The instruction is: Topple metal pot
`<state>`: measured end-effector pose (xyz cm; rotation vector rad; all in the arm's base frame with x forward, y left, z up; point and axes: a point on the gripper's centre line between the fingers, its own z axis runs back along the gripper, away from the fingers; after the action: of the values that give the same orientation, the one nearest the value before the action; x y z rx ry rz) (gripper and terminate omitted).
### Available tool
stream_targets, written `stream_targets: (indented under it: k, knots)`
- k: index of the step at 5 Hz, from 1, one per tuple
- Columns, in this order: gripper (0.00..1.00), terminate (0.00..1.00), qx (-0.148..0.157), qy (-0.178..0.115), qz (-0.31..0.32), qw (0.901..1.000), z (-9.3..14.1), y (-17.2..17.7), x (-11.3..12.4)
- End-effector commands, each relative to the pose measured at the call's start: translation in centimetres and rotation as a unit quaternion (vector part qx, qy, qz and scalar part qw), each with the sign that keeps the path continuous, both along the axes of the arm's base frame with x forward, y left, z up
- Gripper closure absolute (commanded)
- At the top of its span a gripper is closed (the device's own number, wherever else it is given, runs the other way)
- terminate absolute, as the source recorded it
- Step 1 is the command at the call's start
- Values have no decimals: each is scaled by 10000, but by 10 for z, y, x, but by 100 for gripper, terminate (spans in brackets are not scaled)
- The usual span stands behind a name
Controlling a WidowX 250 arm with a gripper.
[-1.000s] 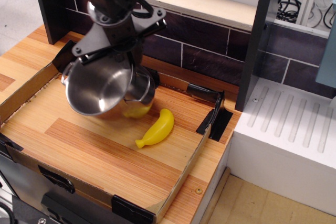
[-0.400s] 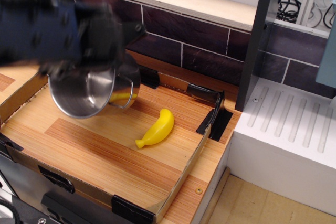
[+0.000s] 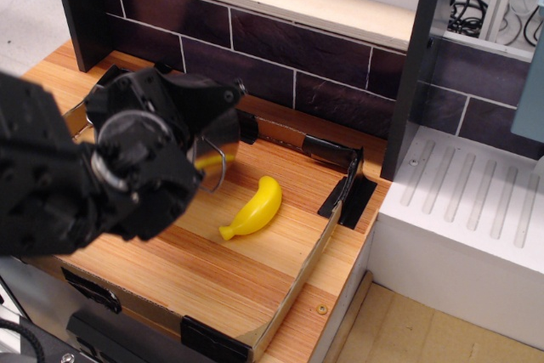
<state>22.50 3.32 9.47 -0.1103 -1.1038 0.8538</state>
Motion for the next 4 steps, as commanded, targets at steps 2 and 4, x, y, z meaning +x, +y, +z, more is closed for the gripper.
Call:
stream_targets:
  k: [2,4]
  knots:
    - [0,0,-530,559,10,9970,-5,-7,-25]
    - [0,0,-1126,1256,313,9852,-11,-14,-38]
